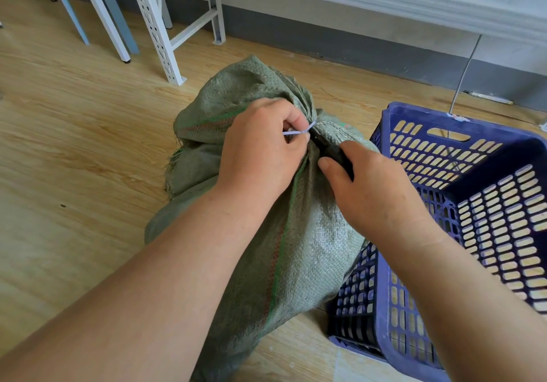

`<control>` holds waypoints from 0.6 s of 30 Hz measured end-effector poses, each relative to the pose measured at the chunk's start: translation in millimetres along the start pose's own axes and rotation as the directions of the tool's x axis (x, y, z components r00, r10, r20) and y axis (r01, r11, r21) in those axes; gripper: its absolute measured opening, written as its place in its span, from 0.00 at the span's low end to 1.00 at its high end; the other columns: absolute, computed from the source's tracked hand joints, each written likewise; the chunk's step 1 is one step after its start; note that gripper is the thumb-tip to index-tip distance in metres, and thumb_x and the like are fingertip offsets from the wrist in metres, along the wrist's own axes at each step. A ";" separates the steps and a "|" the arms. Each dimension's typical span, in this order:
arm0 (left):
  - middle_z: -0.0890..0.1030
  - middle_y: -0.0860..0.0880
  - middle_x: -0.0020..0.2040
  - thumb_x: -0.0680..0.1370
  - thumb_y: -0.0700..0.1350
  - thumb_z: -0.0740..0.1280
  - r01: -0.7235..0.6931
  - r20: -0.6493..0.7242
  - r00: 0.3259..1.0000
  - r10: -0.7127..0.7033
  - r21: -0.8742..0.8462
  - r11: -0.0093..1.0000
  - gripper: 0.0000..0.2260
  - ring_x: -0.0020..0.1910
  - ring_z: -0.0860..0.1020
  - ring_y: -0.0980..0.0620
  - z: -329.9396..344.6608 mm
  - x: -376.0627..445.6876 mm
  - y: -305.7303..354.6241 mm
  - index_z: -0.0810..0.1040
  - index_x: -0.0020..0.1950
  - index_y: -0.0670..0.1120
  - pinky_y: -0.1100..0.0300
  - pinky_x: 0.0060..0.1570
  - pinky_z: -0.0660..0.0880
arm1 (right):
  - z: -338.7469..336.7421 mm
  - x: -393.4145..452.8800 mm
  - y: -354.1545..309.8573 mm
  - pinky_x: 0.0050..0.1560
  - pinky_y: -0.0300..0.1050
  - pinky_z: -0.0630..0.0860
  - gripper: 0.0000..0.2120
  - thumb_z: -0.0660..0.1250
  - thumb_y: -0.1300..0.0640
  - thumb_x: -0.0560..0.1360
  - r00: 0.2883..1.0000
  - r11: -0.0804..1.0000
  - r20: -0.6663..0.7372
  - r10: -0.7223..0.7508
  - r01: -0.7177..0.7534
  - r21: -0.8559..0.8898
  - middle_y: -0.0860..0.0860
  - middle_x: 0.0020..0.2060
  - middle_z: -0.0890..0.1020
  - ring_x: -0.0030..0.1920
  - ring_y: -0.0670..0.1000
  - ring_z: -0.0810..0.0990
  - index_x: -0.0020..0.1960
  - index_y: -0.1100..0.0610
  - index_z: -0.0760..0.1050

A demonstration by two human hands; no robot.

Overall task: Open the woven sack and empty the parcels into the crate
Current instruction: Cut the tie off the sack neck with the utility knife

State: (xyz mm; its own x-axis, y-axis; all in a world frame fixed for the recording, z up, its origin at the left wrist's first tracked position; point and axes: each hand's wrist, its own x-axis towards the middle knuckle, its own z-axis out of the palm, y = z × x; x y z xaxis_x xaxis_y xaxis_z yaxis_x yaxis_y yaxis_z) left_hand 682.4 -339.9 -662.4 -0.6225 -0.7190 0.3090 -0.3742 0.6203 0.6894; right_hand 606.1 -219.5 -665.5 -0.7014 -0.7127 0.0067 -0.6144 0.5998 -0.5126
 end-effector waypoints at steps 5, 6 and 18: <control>0.81 0.55 0.40 0.72 0.45 0.72 0.054 -0.041 0.998 -0.056 -0.051 0.997 0.02 0.38 0.80 0.57 -2.4 4.9 -2.5 0.82 0.41 0.53 0.58 0.42 0.77 | 1.1 -1.3 -2.1 0.31 0.47 0.70 0.13 0.59 0.44 0.80 0.999 0.999 -0.036 -0.037 0.037 0.016 0.49 0.31 0.74 0.32 0.55 0.75 0.43 0.52 0.67; 0.82 0.55 0.39 0.72 0.45 0.72 0.065 -0.040 0.997 -0.068 -0.061 0.996 0.02 0.38 0.81 0.56 -3.2 5.9 -2.4 0.82 0.41 0.53 0.58 0.42 0.78 | 0.9 -2.2 -2.2 0.31 0.47 0.70 0.13 0.58 0.44 0.80 0.998 0.999 -0.041 -0.038 0.038 0.007 0.49 0.31 0.74 0.32 0.55 0.75 0.43 0.52 0.67; 0.81 0.56 0.35 0.72 0.46 0.71 0.083 -0.040 0.996 -0.085 -0.058 0.995 0.02 0.37 0.80 0.57 -1.4 6.3 -1.1 0.83 0.42 0.53 0.61 0.39 0.76 | -4.5 1.0 -3.8 0.31 0.46 0.66 0.12 0.59 0.44 0.80 0.998 0.998 -0.028 -0.058 0.058 -0.032 0.48 0.31 0.73 0.32 0.53 0.72 0.44 0.51 0.67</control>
State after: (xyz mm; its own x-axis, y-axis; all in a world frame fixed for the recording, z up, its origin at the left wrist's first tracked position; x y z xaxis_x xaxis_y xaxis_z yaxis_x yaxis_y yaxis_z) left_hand 679.9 -345.5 -660.3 -0.5605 -0.7811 0.2753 -0.3838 0.5396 0.7494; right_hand 606.1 -220.8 -659.7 -0.6742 -0.7360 0.0608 -0.6650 0.5692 -0.4835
